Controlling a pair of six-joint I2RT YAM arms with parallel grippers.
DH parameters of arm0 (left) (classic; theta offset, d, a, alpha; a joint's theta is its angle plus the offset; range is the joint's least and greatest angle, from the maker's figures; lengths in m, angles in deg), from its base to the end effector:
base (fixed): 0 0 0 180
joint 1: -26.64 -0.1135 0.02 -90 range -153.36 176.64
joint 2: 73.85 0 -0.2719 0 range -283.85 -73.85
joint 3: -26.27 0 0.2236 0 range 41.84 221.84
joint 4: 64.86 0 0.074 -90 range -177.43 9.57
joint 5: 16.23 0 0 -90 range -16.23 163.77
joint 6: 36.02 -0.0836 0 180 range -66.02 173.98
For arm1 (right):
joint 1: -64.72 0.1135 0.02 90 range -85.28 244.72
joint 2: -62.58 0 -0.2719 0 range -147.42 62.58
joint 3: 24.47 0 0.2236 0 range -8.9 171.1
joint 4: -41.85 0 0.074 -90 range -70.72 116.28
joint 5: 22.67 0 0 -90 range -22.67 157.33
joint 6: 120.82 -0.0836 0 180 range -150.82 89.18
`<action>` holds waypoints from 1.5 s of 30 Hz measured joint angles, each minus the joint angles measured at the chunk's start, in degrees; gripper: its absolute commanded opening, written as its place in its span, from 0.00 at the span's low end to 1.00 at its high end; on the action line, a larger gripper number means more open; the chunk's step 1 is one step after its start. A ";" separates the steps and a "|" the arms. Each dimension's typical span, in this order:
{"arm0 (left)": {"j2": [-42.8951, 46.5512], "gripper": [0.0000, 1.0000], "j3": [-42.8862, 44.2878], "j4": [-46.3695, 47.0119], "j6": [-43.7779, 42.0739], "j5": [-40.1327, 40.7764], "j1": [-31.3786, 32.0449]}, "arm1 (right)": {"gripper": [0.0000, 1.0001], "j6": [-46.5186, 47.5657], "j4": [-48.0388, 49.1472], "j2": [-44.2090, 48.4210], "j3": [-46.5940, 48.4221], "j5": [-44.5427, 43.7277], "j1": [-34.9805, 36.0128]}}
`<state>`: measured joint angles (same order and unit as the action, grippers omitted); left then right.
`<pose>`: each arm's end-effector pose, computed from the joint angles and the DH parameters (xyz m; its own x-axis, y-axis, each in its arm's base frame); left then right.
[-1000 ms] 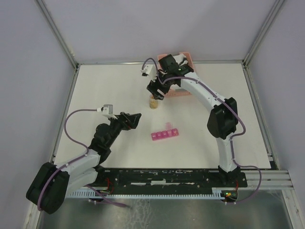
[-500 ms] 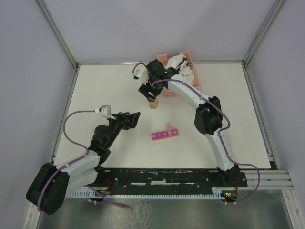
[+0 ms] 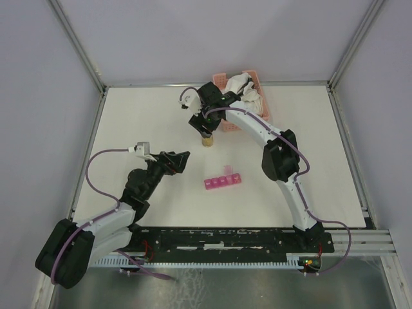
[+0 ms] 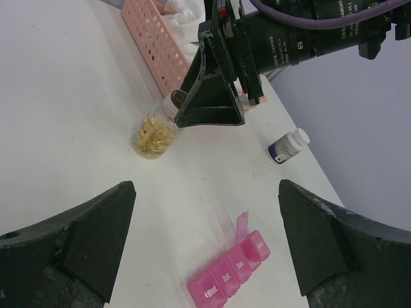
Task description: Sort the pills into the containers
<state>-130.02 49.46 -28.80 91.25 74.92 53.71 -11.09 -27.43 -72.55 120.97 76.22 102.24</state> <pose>0.1909 -0.0957 0.2261 -0.2266 -0.5641 -0.7940 0.3768 0.7009 -0.6056 0.3993 0.3229 0.2112 -0.4153 -0.7394 -0.5299 -0.8553 0.5158 -0.0494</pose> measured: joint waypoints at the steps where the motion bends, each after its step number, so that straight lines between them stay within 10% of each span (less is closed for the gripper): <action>1: -0.04 0.99 0.00 0.00 0.00 0.00 0.00 | 0.67 0.00 0.00 0.00 0.00 0.02 0.00; 22: -0.15 0.99 -0.48 2.27 -0.04 -2.12 0.00 | 0.14 0.46 -0.31 1.77 -2.43 2.86 0.09; 32: -2.23 0.99 0.48 7.82 -1.25 -20.00 0.44 | 0.06 1.31 -0.52 30.42 -24.24 17.64 -3.98; 45: -3.34 1.00 3.32 9.97 -22.16 -10.14 23.76 | 0.04 2.29 0.98 57.37 -52.54 32.22 -5.92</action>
<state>-133.36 52.78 -18.83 69.09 64.78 77.47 -8.80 -26.45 -15.17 68.42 108.44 96.32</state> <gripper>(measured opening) 0.997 0.474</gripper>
